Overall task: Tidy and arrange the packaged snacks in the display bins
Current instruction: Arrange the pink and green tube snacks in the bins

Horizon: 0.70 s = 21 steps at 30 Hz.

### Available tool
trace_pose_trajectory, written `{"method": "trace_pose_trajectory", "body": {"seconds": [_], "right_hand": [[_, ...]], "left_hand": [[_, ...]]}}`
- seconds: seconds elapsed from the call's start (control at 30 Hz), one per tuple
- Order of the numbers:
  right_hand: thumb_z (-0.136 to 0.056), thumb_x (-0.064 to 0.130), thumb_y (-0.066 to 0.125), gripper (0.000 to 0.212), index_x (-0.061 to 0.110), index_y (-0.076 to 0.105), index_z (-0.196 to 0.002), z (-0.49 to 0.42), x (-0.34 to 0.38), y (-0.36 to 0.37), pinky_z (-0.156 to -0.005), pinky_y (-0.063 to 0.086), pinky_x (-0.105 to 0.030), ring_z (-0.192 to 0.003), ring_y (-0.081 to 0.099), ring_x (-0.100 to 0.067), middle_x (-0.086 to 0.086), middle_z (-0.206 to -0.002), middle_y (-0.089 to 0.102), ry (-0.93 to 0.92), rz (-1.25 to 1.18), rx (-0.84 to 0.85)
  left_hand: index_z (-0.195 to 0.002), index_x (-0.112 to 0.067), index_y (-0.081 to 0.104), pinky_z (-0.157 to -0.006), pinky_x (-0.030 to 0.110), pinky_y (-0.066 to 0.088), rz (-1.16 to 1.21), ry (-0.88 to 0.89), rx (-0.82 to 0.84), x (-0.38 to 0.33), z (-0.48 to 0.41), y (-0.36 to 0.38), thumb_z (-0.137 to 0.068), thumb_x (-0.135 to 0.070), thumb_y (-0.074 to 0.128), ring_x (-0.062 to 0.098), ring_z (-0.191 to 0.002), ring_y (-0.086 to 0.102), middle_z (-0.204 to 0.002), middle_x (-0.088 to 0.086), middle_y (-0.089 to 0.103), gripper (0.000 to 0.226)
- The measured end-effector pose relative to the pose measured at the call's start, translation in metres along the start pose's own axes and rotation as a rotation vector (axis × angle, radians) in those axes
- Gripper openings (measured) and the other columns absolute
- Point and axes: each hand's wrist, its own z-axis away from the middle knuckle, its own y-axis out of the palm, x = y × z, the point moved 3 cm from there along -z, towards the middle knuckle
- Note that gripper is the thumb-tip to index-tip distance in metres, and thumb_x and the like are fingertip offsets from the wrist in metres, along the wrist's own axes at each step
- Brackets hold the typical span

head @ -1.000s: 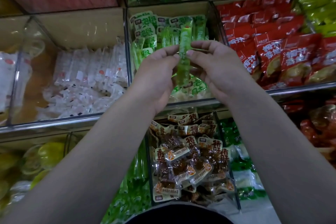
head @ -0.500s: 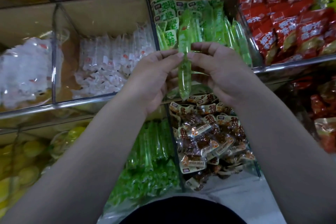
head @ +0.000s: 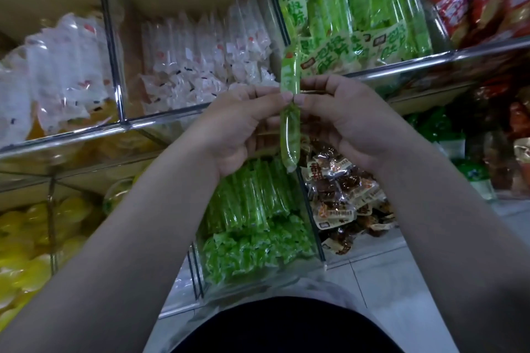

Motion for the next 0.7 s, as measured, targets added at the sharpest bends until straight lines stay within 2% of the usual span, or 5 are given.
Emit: {"method": "trace_pose_trajectory", "body": {"seconds": [0.17,0.3,0.4,0.5,0.7], "right_hand": [[-0.086,0.002,0.066,0.021,0.012,0.059,-0.103,0.008,-0.023,0.01,-0.071,0.058,-0.026,-0.076,0.068,-0.011,-0.001,-0.091,0.069,0.057,0.012,0.004],[-0.087,0.001,0.065,0.026,0.008,0.058,-0.111,0.01,-0.043,0.019,-0.073,0.059,-0.025,-0.077,0.069,-0.011,-0.004,-0.093,0.069,0.109,0.016,0.006],[-0.087,0.0,0.064,0.02,0.01,0.059,-0.104,0.01,-0.06,0.024,-0.075,0.058,-0.027,-0.079,0.068,-0.012,-0.002,-0.088,0.069,0.146,0.027,0.017],[-0.089,0.001,0.063,0.018,0.013,0.058,-0.101,0.009,-0.077,0.03,-0.072,0.057,-0.024,-0.075,0.065,-0.009,-0.002,-0.087,0.067,0.19,0.037,0.009],[-0.09,0.004,0.064,0.019,0.016,0.057,-0.103,0.005,-0.114,0.04,-0.081,0.056,-0.031,-0.086,0.064,-0.012,-0.005,-0.099,0.065,0.26,0.073,-0.041]], "left_hand": [[-0.086,-0.012,0.061,-0.061,0.027,0.057,-0.009,-0.07,0.046,0.021,0.007,-0.017,-0.087,-0.011,0.062,0.01,-0.062,0.062,-0.072,0.001,0.066,0.002],[-0.085,-0.013,0.058,-0.053,0.021,0.055,-0.011,-0.132,0.027,0.04,0.01,-0.033,-0.076,-0.015,0.068,0.009,-0.064,0.058,-0.074,0.003,0.062,0.013],[-0.083,-0.013,0.057,-0.053,0.022,0.055,-0.019,-0.166,0.034,0.054,0.012,-0.043,-0.078,-0.014,0.068,0.013,-0.069,0.062,-0.079,0.007,0.064,0.012],[-0.08,-0.015,0.056,-0.055,0.022,0.056,-0.009,-0.208,0.02,0.069,0.014,-0.053,-0.067,-0.019,0.07,0.01,-0.063,0.065,-0.071,0.001,0.067,0.019],[-0.076,-0.013,0.058,-0.049,0.02,0.054,-0.006,-0.294,-0.075,0.096,0.016,-0.069,-0.091,-0.007,0.06,0.003,-0.053,0.062,-0.058,-0.004,0.065,0.016]]}}
